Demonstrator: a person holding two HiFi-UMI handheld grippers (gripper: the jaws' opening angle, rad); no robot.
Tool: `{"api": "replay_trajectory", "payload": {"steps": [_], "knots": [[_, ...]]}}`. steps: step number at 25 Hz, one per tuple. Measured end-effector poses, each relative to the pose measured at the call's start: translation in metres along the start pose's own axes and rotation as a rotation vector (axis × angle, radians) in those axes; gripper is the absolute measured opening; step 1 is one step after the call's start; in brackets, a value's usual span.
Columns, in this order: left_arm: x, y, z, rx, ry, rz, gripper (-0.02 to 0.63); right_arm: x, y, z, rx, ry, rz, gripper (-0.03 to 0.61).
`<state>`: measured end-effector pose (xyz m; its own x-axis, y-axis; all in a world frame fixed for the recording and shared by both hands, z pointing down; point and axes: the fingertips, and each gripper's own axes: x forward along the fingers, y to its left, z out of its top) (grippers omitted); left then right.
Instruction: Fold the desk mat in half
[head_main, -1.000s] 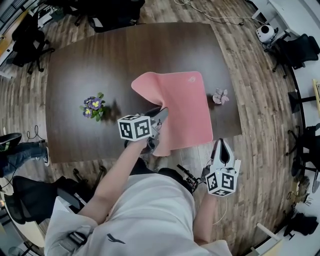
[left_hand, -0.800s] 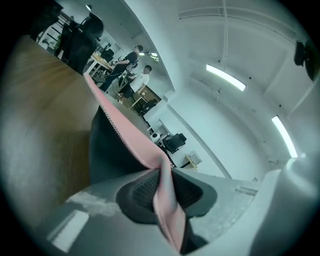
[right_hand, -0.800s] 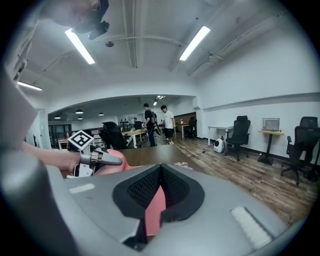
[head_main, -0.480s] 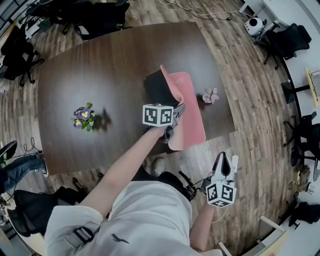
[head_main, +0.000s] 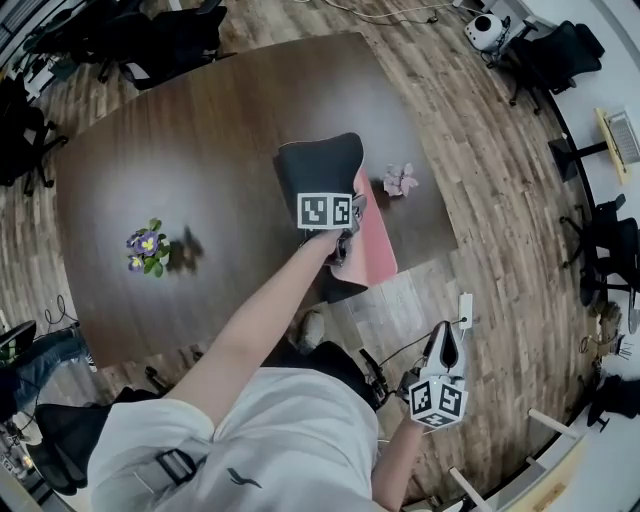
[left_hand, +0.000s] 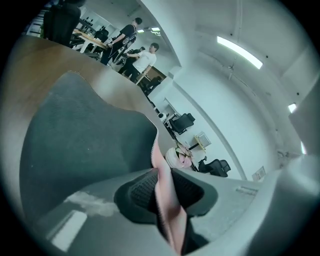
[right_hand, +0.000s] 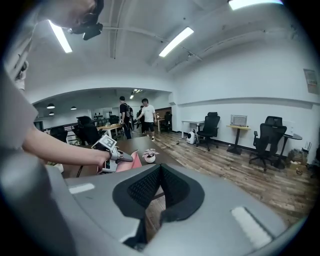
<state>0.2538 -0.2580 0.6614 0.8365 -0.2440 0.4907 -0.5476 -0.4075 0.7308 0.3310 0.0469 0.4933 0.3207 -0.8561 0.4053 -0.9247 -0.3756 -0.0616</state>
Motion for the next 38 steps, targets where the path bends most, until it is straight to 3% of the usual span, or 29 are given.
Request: {"api": "replay_trajectory", "payload": {"steps": [10,14,21,27,33,38], "knots": [[0.013,0.005,0.007,0.001,-0.07,0.093,0.101,-0.003,-0.002,-0.007,0.014,0.006,-0.001,0.002],[0.008,-0.007,0.024,-0.025,-0.146,0.04,0.112,-0.003,0.001,-0.007,0.013,0.006,0.01,0.002],[-0.022,-0.008,0.04,0.053,-0.219,0.022,0.112,0.002,0.007,-0.01,0.009,0.008,0.048,0.002],[-0.058,-0.015,0.045,0.019,-0.285,-0.028,0.11,0.012,0.02,0.0,0.008,-0.016,0.103,0.0],[-0.138,-0.04,0.052,0.105,-0.395,-0.109,0.11,0.026,0.053,0.019,-0.008,-0.055,0.204,0.0],[-0.205,-0.03,0.05,0.244,-0.472,-0.026,0.109,0.044,0.088,0.032,-0.034,-0.075,0.307,0.002]]}}
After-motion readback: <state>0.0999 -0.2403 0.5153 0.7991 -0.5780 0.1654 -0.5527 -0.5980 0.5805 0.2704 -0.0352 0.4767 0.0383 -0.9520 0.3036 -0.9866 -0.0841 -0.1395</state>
